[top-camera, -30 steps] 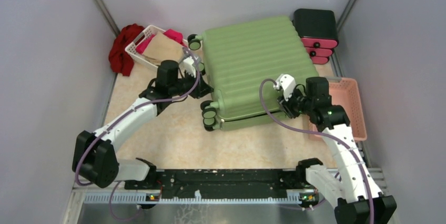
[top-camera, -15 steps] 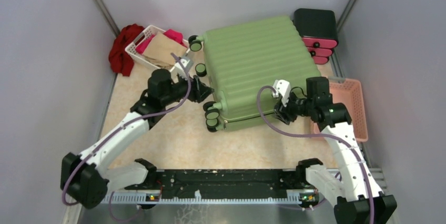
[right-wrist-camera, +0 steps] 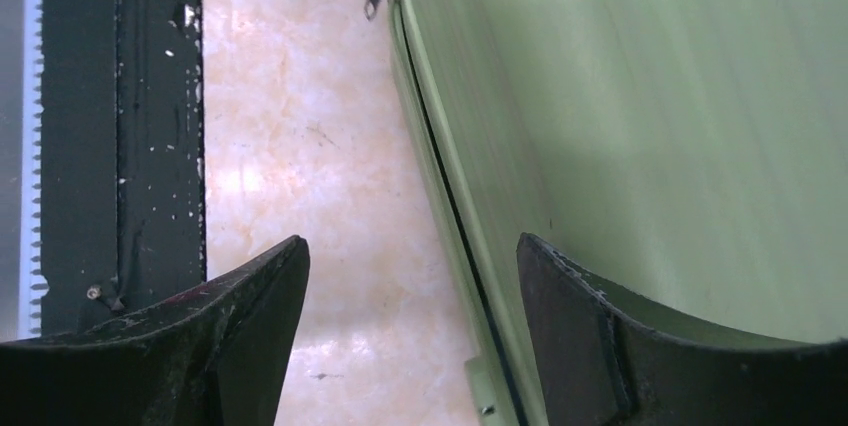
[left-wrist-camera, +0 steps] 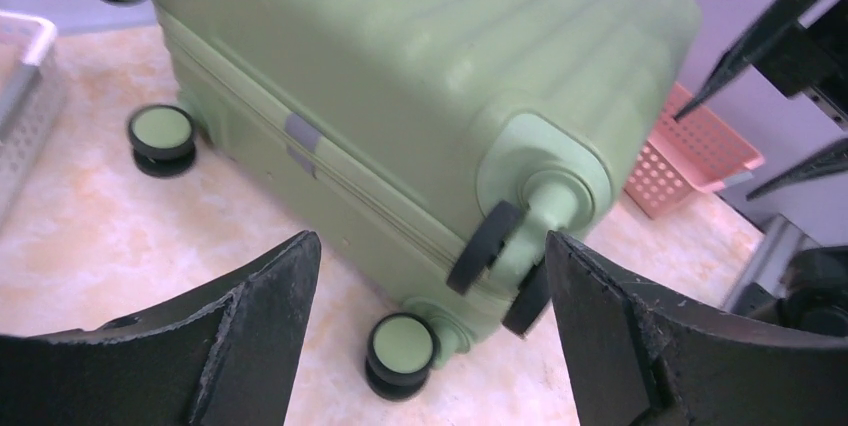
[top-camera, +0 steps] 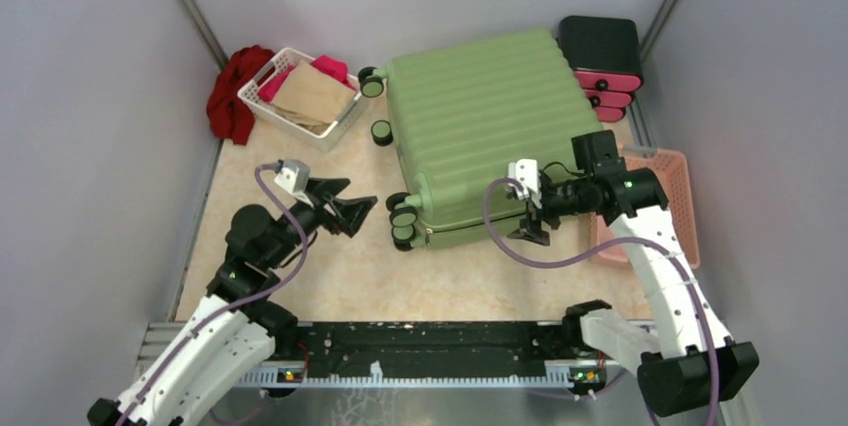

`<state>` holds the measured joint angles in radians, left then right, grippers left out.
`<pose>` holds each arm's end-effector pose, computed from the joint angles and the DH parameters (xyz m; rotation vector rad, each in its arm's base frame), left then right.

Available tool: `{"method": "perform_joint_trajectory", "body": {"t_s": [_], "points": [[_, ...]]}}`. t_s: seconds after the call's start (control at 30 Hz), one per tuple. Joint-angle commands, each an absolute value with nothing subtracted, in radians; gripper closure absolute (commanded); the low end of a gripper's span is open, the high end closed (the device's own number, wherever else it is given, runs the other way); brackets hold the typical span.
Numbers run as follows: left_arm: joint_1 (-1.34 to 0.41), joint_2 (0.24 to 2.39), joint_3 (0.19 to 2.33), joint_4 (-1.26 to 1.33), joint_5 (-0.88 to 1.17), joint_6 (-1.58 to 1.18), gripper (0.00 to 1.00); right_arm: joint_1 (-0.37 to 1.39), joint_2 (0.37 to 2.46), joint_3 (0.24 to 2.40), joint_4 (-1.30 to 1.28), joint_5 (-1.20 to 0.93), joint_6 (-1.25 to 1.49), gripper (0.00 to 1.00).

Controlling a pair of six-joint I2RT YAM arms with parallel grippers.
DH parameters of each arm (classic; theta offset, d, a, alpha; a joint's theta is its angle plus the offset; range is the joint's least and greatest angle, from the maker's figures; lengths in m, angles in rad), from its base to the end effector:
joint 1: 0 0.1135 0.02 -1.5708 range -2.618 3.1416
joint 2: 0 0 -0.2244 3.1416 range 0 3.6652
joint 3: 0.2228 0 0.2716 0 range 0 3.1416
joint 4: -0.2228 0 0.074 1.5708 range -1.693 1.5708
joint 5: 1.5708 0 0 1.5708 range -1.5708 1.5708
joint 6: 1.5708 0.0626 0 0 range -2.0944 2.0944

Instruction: Open, take out, and arrange the luggage

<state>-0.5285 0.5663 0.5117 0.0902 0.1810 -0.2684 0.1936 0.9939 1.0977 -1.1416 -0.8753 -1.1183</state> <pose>0.1963 -0.1277 0.2842 0.3522 1.5472 -0.7673 0.1996 0.0881 0.2904 -1.5750 1.5826 0.6578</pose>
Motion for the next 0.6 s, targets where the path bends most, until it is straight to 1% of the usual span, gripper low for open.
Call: {"method": "perform_joint_trajectory", "body": {"t_s": [0.0, 0.07, 0.27, 0.43, 0.57], "points": [[-0.533, 0.472, 0.422, 0.152, 0.274, -0.370, 0.11, 0.334, 1.058, 1.240, -1.188, -0.843, -1.191, 0.24], [-0.534, 0.430, 0.403, 0.118, 0.288, -0.387, 0.11, 0.406, 1.094, 1.289, -1.187, -0.805, -1.181, 0.22], [-0.533, 0.303, 0.346, 0.028, 0.249, -0.417, 0.11, 0.573, 1.258, 1.508, -1.174, -0.793, -1.120, 0.18], [-0.533, 0.241, 0.232, 0.085, 0.266, -0.566, 0.12, 0.776, 1.453, 1.700, -1.104, -0.634, -0.996, 0.16], [-0.534, 0.206, 0.159, 0.125, 0.274, -0.649, 0.12, 0.891, 1.598, 1.836, -1.101, -0.495, -0.955, 0.15]]}}
